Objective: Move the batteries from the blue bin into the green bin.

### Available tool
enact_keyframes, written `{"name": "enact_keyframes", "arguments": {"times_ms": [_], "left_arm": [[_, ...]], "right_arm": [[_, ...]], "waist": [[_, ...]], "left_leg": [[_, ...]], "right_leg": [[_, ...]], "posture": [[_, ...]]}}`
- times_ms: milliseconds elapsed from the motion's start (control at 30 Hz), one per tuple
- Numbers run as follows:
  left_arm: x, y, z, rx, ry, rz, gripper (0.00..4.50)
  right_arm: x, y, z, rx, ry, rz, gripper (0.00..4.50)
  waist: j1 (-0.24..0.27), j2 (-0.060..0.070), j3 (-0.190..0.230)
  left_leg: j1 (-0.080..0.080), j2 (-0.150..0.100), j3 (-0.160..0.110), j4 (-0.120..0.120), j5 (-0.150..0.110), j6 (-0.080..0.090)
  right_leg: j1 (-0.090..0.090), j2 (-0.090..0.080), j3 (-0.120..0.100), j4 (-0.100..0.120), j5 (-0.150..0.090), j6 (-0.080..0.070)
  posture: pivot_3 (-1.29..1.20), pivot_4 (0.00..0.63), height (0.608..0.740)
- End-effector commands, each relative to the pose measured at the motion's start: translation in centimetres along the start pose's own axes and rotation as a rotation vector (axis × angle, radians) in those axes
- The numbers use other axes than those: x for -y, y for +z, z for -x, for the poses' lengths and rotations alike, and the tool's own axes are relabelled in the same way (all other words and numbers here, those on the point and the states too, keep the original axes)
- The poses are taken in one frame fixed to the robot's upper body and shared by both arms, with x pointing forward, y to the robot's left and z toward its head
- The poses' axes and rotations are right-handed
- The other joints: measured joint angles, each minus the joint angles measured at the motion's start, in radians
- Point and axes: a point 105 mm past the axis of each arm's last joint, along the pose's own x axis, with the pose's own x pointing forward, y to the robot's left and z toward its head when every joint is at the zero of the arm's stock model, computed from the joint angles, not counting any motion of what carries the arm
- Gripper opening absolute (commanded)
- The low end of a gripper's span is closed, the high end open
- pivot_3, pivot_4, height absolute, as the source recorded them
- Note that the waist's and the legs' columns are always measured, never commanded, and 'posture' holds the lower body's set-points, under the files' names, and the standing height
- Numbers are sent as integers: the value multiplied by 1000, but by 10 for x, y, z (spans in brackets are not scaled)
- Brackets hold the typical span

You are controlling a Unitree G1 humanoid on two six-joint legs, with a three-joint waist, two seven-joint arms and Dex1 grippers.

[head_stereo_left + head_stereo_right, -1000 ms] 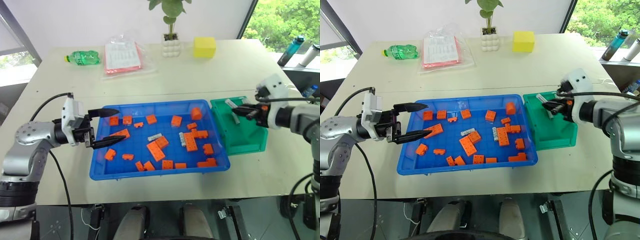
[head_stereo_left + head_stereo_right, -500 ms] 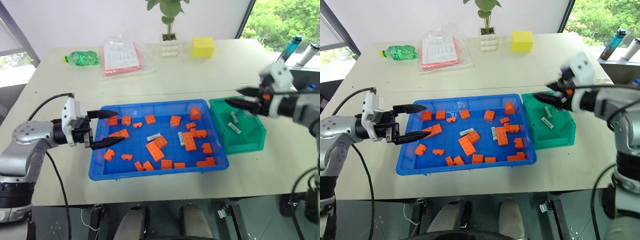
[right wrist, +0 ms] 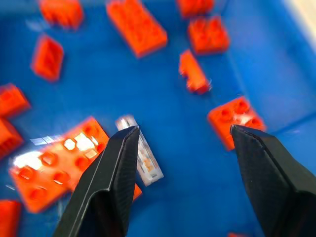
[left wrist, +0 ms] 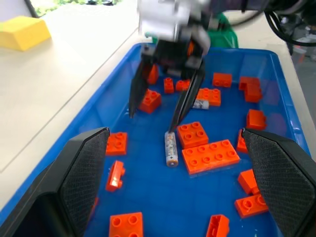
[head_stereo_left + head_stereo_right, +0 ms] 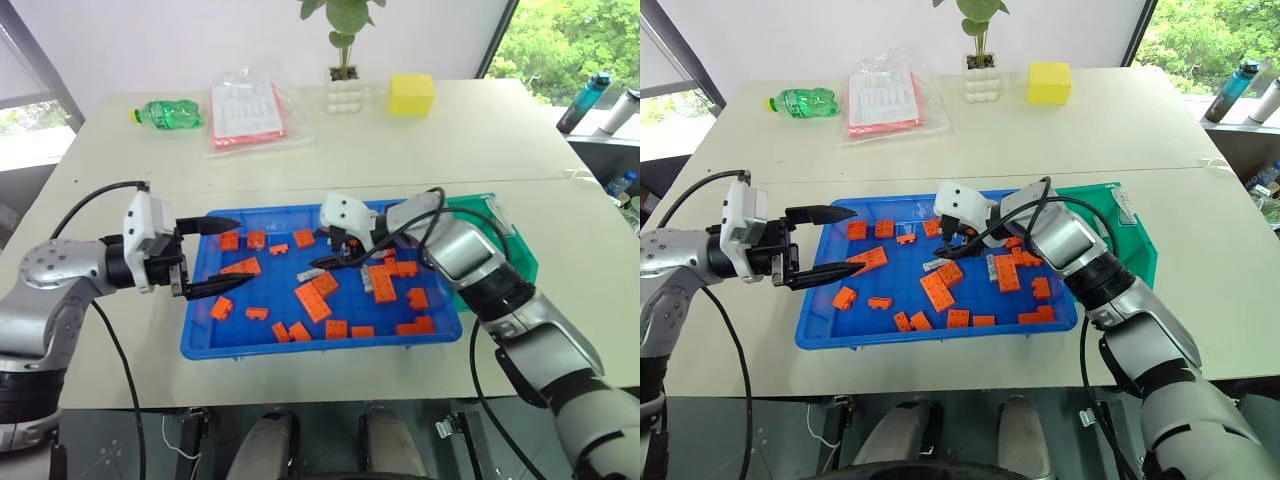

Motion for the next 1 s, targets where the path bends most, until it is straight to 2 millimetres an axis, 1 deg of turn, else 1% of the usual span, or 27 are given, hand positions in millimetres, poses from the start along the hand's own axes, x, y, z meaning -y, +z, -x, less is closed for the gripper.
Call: {"name": "enact_keyframes", "arguments": {"times_ms": [33,133,200,400,600,700,867,1000], "left_arm": [[0,14,7,17,34,-46,4500],[1,16,9,18,53,-47,4500],[1,16,10,18,64,-47,4500],[2,16,11,19,76,-46,4500],[3,16,9,27,79,-45,4500],[2,16,8,29,78,-46,4500],[0,18,7,34,78,-54,4500],[-1,18,7,34,79,-58,4500]], "right_arm": [[4,10,-3,7,25,91,3001],[4,6,-11,-17,50,141,3001],[4,8,-13,-5,57,138,3001],[7,26,-6,59,65,119,3001],[3,32,-1,89,94,104,3001],[0,32,-1,82,112,119,3001],[-11,17,-11,27,166,145,3001],[-13,17,-12,28,183,149,3001]], "waist": [[-5,0,0],[-16,0,0],[-20,0,0],[-18,0,0],[-19,0,0],[-19,0,0],[-19,0,0],[-20,0,0]], "left_leg": [[0,0,0,0,0,0],[0,0,-1,0,0,0],[0,0,-1,0,0,0],[0,1,-1,0,0,0],[0,1,-2,0,0,0],[0,1,-2,0,0,0],[0,0,-2,0,0,0],[0,1,-2,0,0,0]], "right_leg": [[0,0,0,0,0,0],[0,0,-1,0,0,0],[0,0,-1,0,0,0],[0,1,-1,1,0,0],[0,1,-1,1,0,0],[0,1,-1,1,0,0],[0,1,-1,1,0,0],[0,0,-1,1,0,0]], "posture": [[0,150,726],[0,150,726],[0,150,726],[0,150,726],[0,150,726],[0,150,726],[0,150,726],[0,150,726]]}}
